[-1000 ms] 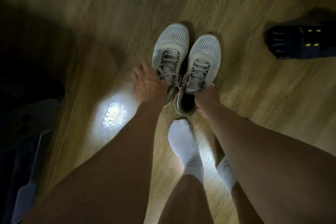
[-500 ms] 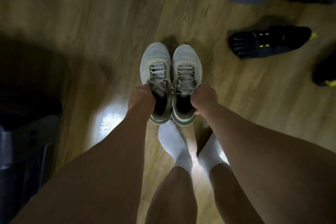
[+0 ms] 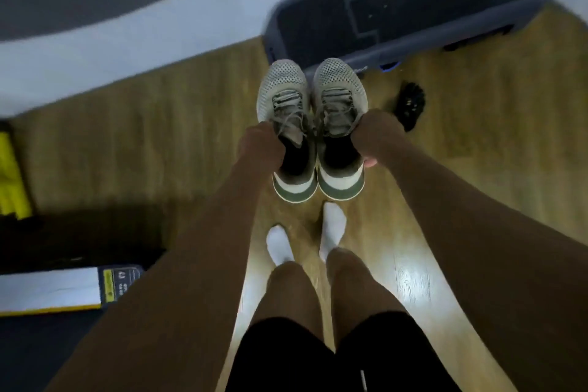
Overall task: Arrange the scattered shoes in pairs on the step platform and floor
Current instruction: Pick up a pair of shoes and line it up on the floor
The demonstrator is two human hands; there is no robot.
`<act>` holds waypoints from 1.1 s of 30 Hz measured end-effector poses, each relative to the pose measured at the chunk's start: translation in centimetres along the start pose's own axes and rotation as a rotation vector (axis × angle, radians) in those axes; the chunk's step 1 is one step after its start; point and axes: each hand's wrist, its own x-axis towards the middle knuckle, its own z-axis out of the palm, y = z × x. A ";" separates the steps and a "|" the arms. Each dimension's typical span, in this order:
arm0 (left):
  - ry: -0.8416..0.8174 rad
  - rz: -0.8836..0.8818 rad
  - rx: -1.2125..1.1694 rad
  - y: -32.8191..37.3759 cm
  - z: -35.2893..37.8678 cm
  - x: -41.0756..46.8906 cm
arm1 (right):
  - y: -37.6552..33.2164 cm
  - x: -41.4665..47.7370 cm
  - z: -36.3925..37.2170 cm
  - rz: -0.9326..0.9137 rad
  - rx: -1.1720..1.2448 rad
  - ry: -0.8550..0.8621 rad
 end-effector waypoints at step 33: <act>-0.218 1.412 0.499 39.1 19.9 -62.9 | 51.1 -61.3 1.5 0.997 0.842 0.932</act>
